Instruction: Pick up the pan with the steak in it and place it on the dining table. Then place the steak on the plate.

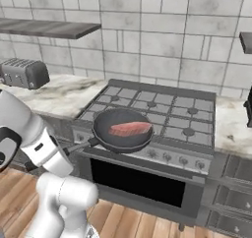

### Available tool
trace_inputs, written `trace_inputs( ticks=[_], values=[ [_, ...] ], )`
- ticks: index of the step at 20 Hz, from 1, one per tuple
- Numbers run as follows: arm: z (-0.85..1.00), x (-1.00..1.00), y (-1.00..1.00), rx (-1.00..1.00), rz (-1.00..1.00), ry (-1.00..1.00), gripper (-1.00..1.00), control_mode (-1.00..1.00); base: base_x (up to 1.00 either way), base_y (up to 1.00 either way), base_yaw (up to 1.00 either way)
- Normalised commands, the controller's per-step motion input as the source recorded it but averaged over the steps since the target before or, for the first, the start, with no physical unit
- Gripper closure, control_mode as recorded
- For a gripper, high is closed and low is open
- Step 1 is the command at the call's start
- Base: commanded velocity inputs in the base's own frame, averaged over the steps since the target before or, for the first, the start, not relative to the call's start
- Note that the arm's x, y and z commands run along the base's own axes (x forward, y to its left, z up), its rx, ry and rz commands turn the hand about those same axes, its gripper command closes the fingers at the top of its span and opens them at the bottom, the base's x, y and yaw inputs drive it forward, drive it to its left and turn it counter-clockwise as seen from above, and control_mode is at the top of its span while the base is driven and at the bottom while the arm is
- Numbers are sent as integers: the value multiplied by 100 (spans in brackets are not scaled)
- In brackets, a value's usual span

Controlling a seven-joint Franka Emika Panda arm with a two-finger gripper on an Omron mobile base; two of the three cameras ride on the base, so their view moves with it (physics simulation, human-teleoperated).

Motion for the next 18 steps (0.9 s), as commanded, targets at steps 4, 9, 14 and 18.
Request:
trace_inputs(
  ticks=[4, 9, 14, 18],
  values=[
    [0, 0, 0, 0, 0, 0, 100, 100, -18, -1, 49],
    [0, 0, 0, 0, 0, 0, 100, 100, -13, 0, 50],
    [0, 0, 0, 0, 0, 0, 100, 100, -8, 0, 50],
    [0, 0, 0, 0, 0, 0, 100, 100, -8, 0, 50]
  ],
)
